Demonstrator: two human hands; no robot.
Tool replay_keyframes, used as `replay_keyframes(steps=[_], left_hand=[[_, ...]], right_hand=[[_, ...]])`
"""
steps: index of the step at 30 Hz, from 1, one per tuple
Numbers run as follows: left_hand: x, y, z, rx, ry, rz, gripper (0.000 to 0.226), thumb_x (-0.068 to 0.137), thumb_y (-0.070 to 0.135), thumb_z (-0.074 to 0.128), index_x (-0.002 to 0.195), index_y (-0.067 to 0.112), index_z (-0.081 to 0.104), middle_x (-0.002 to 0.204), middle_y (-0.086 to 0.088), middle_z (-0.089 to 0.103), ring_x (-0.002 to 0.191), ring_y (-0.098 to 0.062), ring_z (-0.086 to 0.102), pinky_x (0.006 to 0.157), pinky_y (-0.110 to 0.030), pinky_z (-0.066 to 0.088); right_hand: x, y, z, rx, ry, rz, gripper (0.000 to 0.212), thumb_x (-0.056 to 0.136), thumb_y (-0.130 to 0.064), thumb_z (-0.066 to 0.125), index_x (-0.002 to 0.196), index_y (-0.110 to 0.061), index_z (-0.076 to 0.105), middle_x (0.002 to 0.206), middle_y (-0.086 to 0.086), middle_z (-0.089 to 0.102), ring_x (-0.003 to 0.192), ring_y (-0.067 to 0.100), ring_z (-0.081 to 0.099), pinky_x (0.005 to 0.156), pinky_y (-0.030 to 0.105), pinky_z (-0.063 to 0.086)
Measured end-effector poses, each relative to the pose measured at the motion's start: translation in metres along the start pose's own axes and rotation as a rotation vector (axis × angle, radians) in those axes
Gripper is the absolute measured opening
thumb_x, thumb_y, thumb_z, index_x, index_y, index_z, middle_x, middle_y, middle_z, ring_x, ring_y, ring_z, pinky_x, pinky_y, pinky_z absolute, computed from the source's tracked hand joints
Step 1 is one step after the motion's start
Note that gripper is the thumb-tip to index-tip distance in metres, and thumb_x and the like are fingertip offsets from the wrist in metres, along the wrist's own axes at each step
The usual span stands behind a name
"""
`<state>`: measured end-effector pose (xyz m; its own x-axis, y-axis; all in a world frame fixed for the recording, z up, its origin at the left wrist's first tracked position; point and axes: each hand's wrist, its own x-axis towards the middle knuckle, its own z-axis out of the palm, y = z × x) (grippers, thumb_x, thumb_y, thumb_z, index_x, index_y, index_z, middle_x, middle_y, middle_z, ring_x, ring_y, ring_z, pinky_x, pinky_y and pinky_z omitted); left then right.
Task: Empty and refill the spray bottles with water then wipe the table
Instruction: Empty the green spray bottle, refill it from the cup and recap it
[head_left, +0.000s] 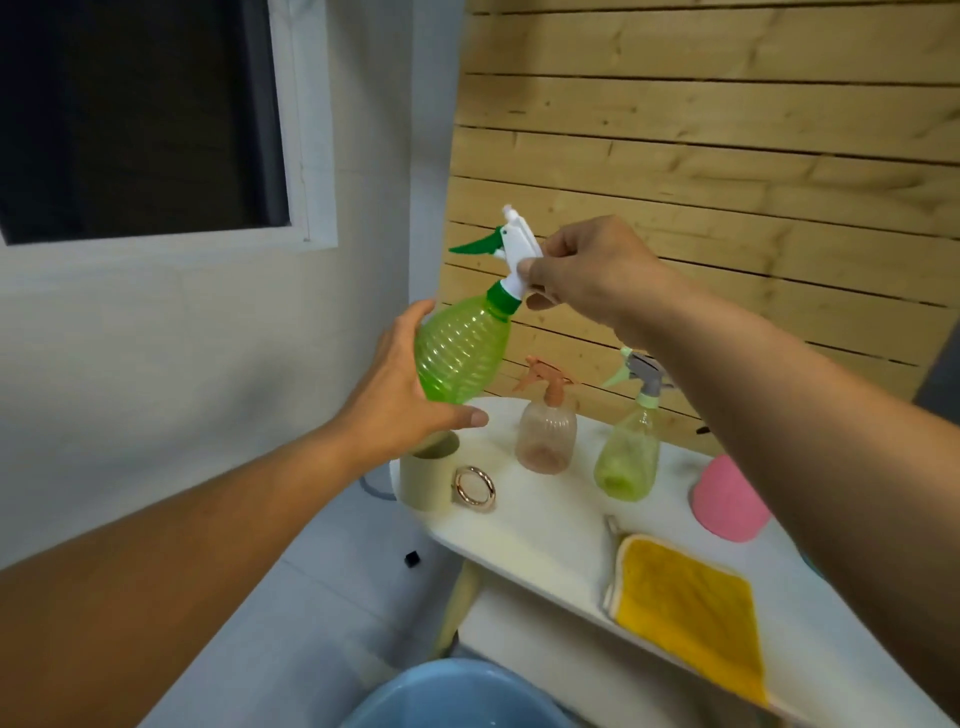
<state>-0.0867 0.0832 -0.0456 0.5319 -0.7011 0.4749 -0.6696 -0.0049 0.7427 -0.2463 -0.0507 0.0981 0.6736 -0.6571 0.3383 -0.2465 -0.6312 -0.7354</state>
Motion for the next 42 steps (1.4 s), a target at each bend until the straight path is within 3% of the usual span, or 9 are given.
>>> replay_keyframes(steps=[2, 7, 13, 18, 24, 27, 32, 37, 42], left_hand=[[-0.024, 0.0, 0.001, -0.107, -0.007, -0.002, 0.124, 0.057, 0.035, 0.104, 0.151, 0.05, 0.023, 0.141, 0.027, 0.042, 0.121, 0.013, 0.052, 0.097, -0.007, 0.039], [-0.086, 0.002, 0.004, -0.163, 0.025, 0.009, 0.1, 0.054, 0.037, 0.105, 0.127, 0.054, 0.039, 0.127, 0.034, 0.051, 0.118, 0.013, 0.055, 0.094, -0.012, 0.047], [-0.152, 0.002, 0.006, -0.136, -0.061, -0.02, 0.094, 0.049, 0.052, 0.098, 0.128, 0.06, 0.047, 0.138, 0.014, 0.047, 0.128, 0.001, 0.052, 0.102, -0.024, 0.05], [-0.191, -0.005, 0.005, -0.339, -0.171, -0.192, 0.093, 0.054, 0.044, 0.101, 0.134, 0.056, 0.055, 0.138, 0.009, 0.059, 0.12, -0.013, 0.068, 0.096, -0.035, 0.06], [-0.212, -0.014, 0.01, -0.649, -0.282, -0.504, 0.073, 0.065, 0.072, 0.089, 0.126, 0.044, 0.06, 0.125, -0.003, 0.073, 0.108, -0.032, 0.075, 0.078, -0.039, 0.061], [-0.214, -0.018, 0.016, -0.665, -0.374, -0.556, 0.08, 0.067, 0.087, 0.073, 0.132, 0.046, 0.053, 0.125, -0.005, 0.074, 0.102, -0.037, 0.076, 0.073, -0.037, 0.061], [-0.221, -0.029, 0.024, -0.606, -0.462, -0.465, 0.106, 0.067, 0.036, 0.101, 0.143, 0.068, 0.035, 0.142, 0.017, 0.062, 0.118, -0.025, 0.073, 0.089, -0.033, 0.062], [-0.218, -0.033, 0.026, -0.712, -0.407, -0.626, 0.089, 0.065, 0.064, 0.09, 0.141, 0.038, 0.052, 0.136, -0.002, 0.071, 0.119, -0.029, 0.072, 0.108, -0.053, 0.054], [-0.211, -0.035, 0.024, -0.745, -0.494, -0.894, 0.084, 0.078, 0.086, 0.062, 0.116, 0.013, 0.077, 0.101, -0.02, 0.071, 0.1, -0.039, 0.074, 0.087, -0.044, 0.063]], right_hand=[[-0.02, 0.004, -0.005, 0.062, -0.057, 0.04, 0.012, 0.094, -0.025, 0.07, 0.095, -0.013, 0.069, 0.078, 0.0, 0.075, 0.069, 0.007, 0.075, 0.06, 0.023, 0.047], [-0.07, 0.03, -0.005, 0.165, -0.177, 0.114, 0.025, 0.094, -0.029, 0.071, 0.103, -0.006, 0.07, 0.085, 0.007, 0.079, 0.078, 0.018, 0.078, 0.086, 0.042, 0.059], [-0.125, 0.072, 0.012, 0.238, -0.315, 0.254, 0.045, 0.073, -0.046, 0.088, 0.094, -0.008, 0.074, 0.079, 0.004, 0.079, 0.065, 0.012, 0.075, 0.044, 0.014, 0.049], [-0.158, 0.114, 0.03, 0.333, -0.357, 0.286, 0.054, 0.061, -0.039, 0.094, 0.096, -0.002, 0.078, 0.09, 0.016, 0.078, 0.08, 0.026, 0.077, 0.081, 0.031, 0.06], [-0.183, 0.147, 0.044, 0.409, -0.429, 0.185, 0.042, 0.061, -0.029, 0.091, 0.092, -0.003, 0.079, 0.089, 0.01, 0.077, 0.08, 0.016, 0.071, 0.075, 0.022, 0.057], [-0.189, 0.157, 0.048, 0.397, -0.433, 0.207, 0.047, 0.06, -0.037, 0.091, 0.091, -0.004, 0.078, 0.089, 0.016, 0.076, 0.079, 0.019, 0.068, 0.082, 0.032, 0.057], [-0.195, 0.175, 0.055, 0.44, -0.392, 0.35, 0.052, 0.052, -0.046, 0.093, 0.086, -0.009, 0.081, 0.094, 0.018, 0.078, 0.082, 0.025, 0.071, 0.096, 0.046, 0.055], [-0.192, 0.182, 0.05, 0.465, -0.444, 0.255, 0.039, 0.063, -0.03, 0.092, 0.088, -0.005, 0.076, 0.087, 0.006, 0.073, 0.081, 0.017, 0.065, 0.079, 0.029, 0.051], [-0.183, 0.176, 0.052, 0.518, -0.448, 0.144, 0.025, 0.072, -0.001, 0.086, 0.091, -0.014, 0.074, 0.087, -0.006, 0.077, 0.079, 0.004, 0.069, 0.074, 0.015, 0.052]])
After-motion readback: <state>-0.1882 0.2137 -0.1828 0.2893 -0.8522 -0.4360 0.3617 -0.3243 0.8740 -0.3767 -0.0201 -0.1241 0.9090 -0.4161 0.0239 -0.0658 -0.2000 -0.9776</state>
